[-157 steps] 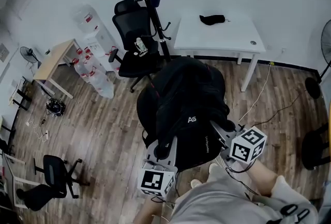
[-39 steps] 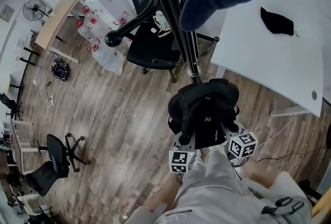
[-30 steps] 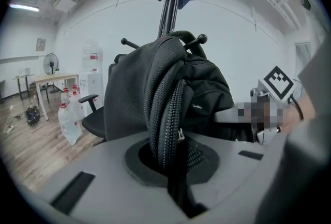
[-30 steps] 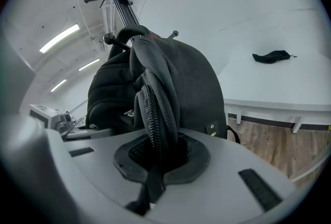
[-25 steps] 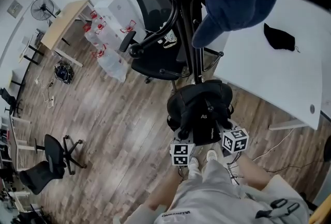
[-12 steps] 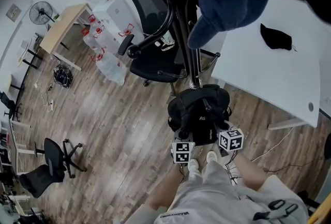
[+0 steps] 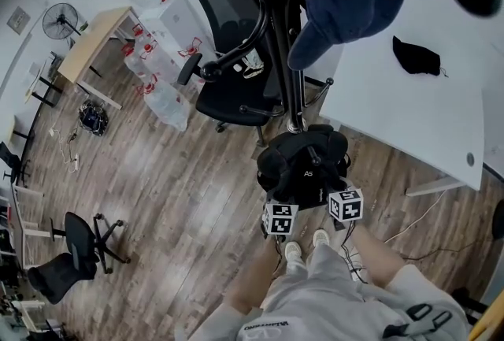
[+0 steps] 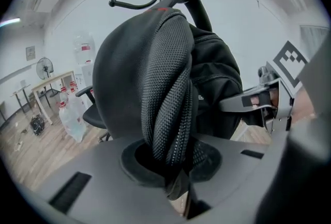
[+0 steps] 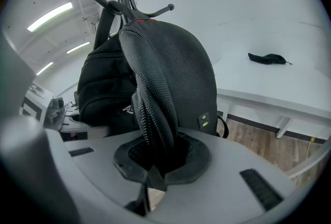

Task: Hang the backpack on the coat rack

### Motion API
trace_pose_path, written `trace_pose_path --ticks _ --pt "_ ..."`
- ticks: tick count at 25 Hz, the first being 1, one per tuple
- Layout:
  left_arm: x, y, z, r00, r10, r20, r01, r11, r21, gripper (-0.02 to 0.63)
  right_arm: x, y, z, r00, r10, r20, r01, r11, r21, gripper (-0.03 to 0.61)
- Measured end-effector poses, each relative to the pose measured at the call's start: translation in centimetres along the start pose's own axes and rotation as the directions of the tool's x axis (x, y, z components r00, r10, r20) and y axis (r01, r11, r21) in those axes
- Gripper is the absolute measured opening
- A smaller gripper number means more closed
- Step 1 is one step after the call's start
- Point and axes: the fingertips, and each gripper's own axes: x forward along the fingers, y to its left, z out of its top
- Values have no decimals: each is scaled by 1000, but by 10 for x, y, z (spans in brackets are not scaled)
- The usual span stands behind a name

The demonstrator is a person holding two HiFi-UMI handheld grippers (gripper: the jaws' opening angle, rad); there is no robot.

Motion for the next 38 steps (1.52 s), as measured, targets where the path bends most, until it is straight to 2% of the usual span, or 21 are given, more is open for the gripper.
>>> trace_pose_path --ticks 7,10,16,26,34,38 --pt "3 -6 -7 997 -63 -49 65 997 39 79 7 -2 -8 998 -22 -64 21 1000 -18 34" --pt "1 -2 -9 996 -69 -64 73 995 65 118 7 -1 -11 995 -14 -95 11 999 -30 35" --pt "-8 2 -16 994 -73 -75 79 995 68 161 3 1 -17 990 -4 -141 1 1000 -24 66" --pt "-24 1 -7 995 -98 -30 101 988 118 179 -25 4 -16 996 -37 -84 37 999 9 127" --pt "-32 -2 2 990 -140 7 137 979 150 179 -60 0 -24 992 -122 -24 123 990 64 129" --pt "-35 -5 4 988 -155 18 150 976 156 179 -82 -7 -32 987 -159 14 156 980 123 129"
